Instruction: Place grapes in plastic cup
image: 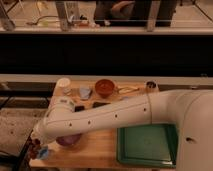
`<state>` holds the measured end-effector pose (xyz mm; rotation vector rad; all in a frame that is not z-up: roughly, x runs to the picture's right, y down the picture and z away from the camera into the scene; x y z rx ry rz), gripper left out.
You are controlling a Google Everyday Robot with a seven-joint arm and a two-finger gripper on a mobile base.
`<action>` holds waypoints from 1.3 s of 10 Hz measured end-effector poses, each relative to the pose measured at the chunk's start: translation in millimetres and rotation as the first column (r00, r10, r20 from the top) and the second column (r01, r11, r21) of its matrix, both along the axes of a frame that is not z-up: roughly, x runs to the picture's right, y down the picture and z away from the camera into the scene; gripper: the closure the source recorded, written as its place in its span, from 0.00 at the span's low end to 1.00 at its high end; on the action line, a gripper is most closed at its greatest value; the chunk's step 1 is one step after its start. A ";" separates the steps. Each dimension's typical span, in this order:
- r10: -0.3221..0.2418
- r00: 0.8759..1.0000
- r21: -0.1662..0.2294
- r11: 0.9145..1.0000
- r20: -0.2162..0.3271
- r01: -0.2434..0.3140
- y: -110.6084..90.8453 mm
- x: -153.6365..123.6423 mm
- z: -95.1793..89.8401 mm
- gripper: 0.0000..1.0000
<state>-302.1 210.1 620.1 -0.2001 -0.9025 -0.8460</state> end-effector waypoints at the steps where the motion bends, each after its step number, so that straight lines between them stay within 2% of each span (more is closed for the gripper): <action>1: -0.007 1.000 -0.001 1.000 0.014 0.007 1.8 -5.1 -1.3 0.98; 8: -0.027 0.995 -0.034 0.999 0.100 0.030 13.8 -28.3 -6.5 0.98; 13: -0.031 0.988 -0.060 0.997 0.150 0.040 20.5 -37.3 3.3 0.98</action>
